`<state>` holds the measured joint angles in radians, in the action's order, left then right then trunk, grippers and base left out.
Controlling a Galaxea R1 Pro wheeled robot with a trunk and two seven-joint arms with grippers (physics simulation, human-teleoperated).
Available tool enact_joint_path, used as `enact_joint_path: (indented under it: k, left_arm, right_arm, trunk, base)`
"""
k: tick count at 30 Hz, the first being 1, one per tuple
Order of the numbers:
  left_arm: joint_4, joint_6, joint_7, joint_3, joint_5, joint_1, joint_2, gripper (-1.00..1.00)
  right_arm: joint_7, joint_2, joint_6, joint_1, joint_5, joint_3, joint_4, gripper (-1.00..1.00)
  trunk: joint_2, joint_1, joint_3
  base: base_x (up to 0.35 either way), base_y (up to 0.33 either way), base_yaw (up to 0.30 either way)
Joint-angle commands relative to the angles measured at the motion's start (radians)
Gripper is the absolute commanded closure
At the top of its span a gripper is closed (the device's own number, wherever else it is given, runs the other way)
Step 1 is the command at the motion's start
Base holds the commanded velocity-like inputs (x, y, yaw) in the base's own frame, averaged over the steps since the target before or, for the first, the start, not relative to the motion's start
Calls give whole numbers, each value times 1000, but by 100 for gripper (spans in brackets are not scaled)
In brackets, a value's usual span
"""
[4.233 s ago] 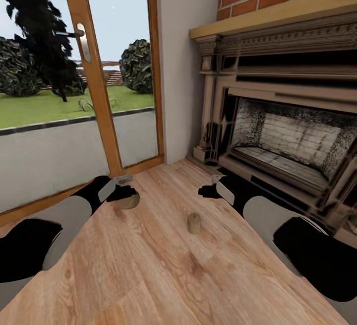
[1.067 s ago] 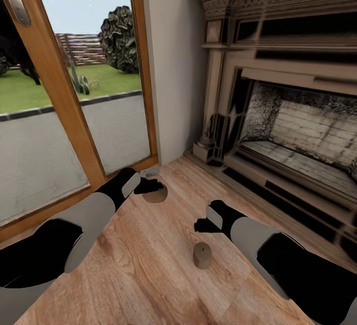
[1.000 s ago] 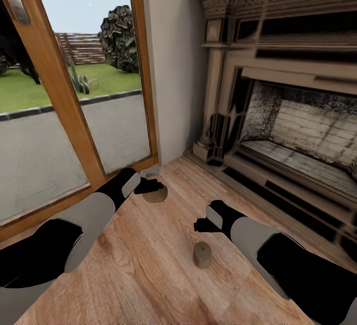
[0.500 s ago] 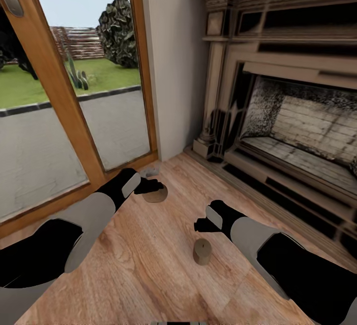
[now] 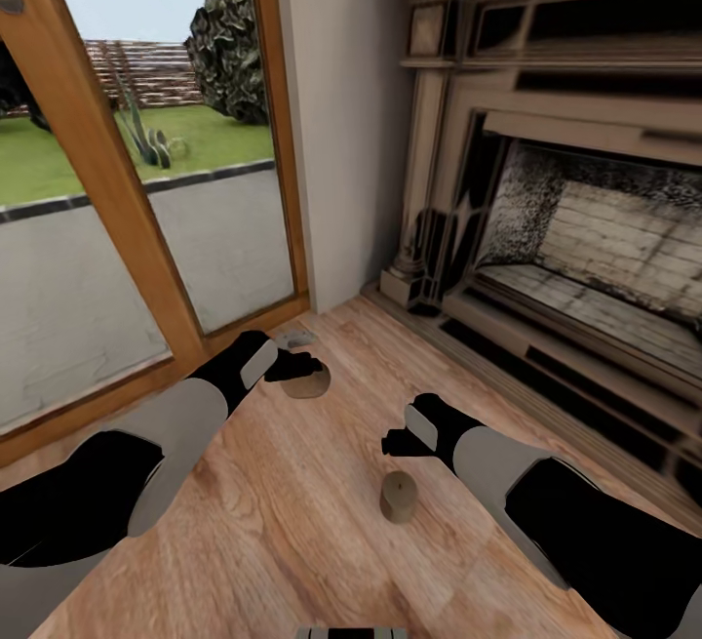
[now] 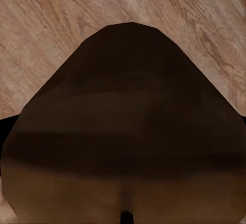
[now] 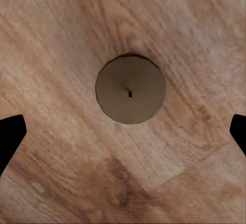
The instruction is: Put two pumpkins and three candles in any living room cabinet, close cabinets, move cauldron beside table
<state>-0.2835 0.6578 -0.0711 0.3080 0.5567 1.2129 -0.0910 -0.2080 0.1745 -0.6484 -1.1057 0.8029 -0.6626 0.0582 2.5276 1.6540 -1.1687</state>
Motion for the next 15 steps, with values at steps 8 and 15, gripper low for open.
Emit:
enact_joint_path:
  k: [8,15]
  left_arm:
    - [-2,3,-8,8,10,0,0,100]
    - [-2,5,-6,8,10,0,0,100]
  right_arm:
    - [-8,0,-4,0,10,-6,2,-100]
    - [-7,0,-4,0,10,-5,2,-100]
  trunk:
    - [1,1,-18]
    - [2,4,-56]
  base:
    - [42,0,0]
    - [1,0,0]
